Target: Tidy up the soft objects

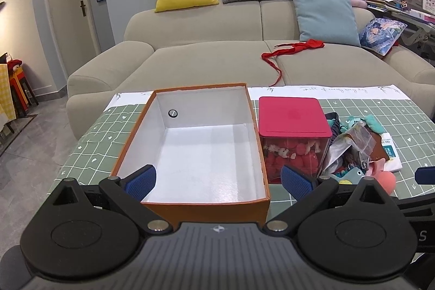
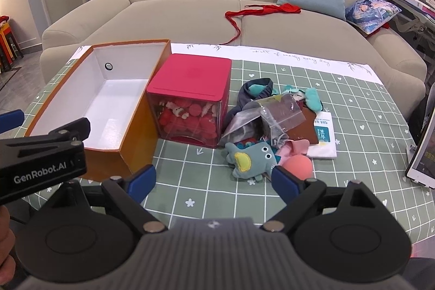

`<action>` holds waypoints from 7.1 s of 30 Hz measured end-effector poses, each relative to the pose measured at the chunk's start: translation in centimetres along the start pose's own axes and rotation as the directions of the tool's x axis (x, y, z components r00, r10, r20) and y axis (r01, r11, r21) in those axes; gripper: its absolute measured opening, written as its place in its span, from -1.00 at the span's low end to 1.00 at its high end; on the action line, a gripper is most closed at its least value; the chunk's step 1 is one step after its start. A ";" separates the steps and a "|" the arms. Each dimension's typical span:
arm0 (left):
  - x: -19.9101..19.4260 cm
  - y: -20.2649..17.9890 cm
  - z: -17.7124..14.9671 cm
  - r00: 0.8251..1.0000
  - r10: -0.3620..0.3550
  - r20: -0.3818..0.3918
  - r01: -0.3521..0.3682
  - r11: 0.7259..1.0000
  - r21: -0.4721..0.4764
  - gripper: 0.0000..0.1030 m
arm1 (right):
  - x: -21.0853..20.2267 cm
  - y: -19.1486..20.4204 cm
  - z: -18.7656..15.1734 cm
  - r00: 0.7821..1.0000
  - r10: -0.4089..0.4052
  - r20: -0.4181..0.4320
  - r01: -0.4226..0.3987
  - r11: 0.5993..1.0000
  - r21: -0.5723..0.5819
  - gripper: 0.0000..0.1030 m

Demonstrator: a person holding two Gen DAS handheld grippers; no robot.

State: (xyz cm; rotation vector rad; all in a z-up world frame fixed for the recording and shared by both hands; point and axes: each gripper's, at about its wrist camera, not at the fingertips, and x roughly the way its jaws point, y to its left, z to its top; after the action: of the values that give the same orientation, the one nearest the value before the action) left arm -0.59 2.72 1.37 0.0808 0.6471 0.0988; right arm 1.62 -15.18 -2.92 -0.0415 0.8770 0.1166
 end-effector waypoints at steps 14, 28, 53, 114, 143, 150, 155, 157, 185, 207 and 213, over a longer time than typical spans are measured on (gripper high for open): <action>0.2 0.1 -0.1 1.000 -0.016 -0.007 0.015 1.000 -0.013 1.00 | 0.1 0.0 -0.1 1.000 -0.004 -0.001 0.004 1.000 0.004 0.75; 0.1 0.1 0.0 1.000 -0.018 -0.005 0.018 1.000 -0.006 1.00 | 0.1 -0.1 -0.1 1.000 -0.001 -0.003 0.001 1.000 0.007 0.75; 1.1 -4.3 -1.9 0.979 -0.196 -0.055 0.201 0.974 0.103 1.00 | 9.9 -9.5 0.9 0.997 0.050 0.053 -0.051 0.999 0.013 0.74; 8.4 -15.5 -4.6 0.934 -0.292 -0.208 0.340 0.905 0.255 1.00 | 14.0 -19.9 2.2 0.989 0.066 -0.131 -0.038 0.977 0.209 -1.00; 18.1 -17.7 -3.8 0.861 -0.423 -0.281 0.455 0.888 0.058 1.00 | 15.0 -23.6 1.3 0.986 0.051 -0.159 0.002 0.948 0.317 -1.00; 19.3 -17.8 -3.3 0.863 -0.410 -0.295 0.427 0.904 -0.009 1.00 | 15.1 -23.6 1.2 0.985 0.057 -0.163 0.000 0.944 0.330 -1.00; 19.0 -18.6 -3.5 0.871 -0.395 -0.291 0.422 0.906 0.034 1.00 | 15.1 -23.6 1.0 0.986 0.055 -0.158 -0.001 0.947 0.321 -1.00; 18.6 -18.7 -3.4 0.861 -0.417 -0.292 0.446 0.894 0.039 0.77 | 15.0 -23.4 1.1 0.987 0.063 -0.151 -0.012 0.950 0.313 -1.00; 14.1 -14.9 0.3 0.813 -0.413 -0.410 0.416 0.905 -0.087 -0.02 | 10.1 -20.5 3.6 0.998 0.049 -0.032 -0.040 0.967 0.250 -1.00; 18.0 -20.5 -3.7 0.815 -0.254 -0.521 0.323 0.945 0.045 1.00 | 9.8 -20.3 3.4 0.995 0.093 -0.035 -0.082 0.966 0.244 -1.00; 17.3 -21.2 -4.0 0.855 -0.220 -0.469 0.298 0.949 0.098 0.57 | 9.8 -20.3 3.3 0.995 0.097 -0.034 -0.086 0.967 0.239 -1.00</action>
State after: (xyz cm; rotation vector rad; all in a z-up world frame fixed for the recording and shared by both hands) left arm 12.09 -16.09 -14.41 0.1333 1.1312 -0.2089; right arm 12.77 -34.23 -8.54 0.2210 0.9335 0.0971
